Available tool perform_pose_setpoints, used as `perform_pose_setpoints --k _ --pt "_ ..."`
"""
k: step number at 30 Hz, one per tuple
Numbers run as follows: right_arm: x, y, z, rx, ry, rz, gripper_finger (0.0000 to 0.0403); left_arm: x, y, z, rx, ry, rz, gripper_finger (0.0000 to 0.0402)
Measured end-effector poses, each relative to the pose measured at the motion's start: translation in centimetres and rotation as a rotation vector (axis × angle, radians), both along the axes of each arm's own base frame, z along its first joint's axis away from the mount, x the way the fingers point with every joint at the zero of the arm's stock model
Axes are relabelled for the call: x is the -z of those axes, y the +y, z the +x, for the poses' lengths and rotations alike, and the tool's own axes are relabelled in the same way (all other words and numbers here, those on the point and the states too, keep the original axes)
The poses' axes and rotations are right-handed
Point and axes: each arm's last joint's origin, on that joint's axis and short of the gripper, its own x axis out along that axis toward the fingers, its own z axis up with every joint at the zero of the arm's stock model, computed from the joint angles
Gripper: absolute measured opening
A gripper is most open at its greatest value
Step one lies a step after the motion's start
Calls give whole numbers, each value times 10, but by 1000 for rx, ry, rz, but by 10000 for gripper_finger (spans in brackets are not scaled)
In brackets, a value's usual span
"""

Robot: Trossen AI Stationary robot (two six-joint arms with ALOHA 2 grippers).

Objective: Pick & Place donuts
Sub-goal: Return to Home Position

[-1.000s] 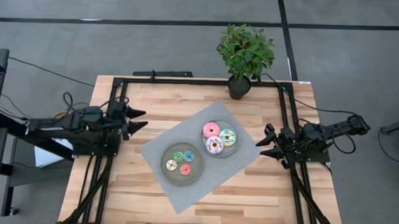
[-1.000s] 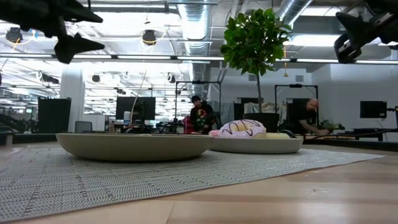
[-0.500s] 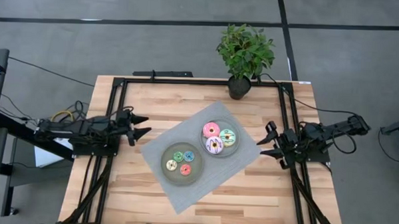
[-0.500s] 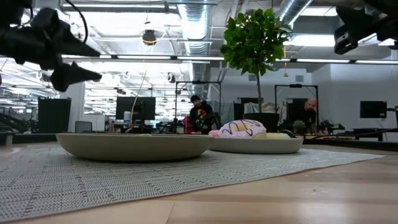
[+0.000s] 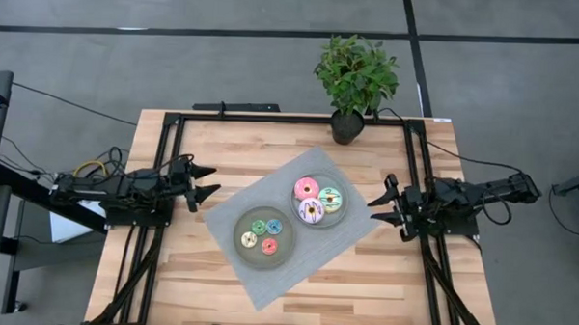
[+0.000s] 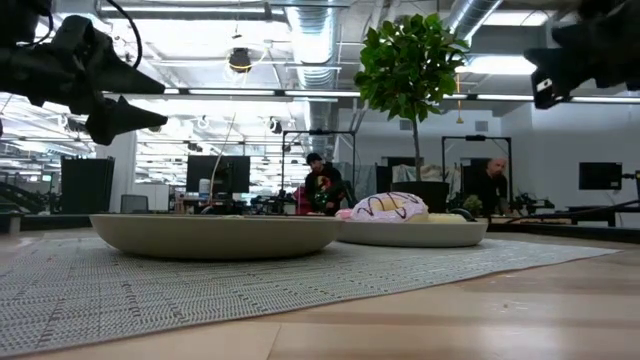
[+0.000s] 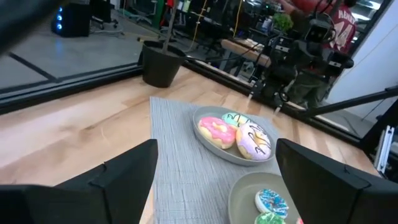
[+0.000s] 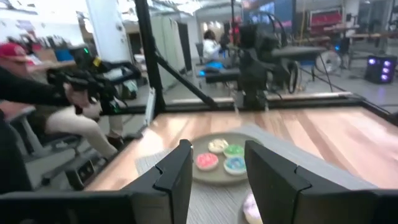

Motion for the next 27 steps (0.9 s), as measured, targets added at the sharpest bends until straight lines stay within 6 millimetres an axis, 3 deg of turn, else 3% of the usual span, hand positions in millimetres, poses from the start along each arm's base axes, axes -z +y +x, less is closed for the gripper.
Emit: perform_pose_setpoints --k 10,18,27 --pt "5 -1 0 2 47 -37 138 0 0 0 15 -3 -19 320" --pt "6 -1 0 4 79 85 139 1 0 0 14 -1 -19 320" --pt "6 -1 0 4 79 85 137 1 0 0 14 0 -20 320"
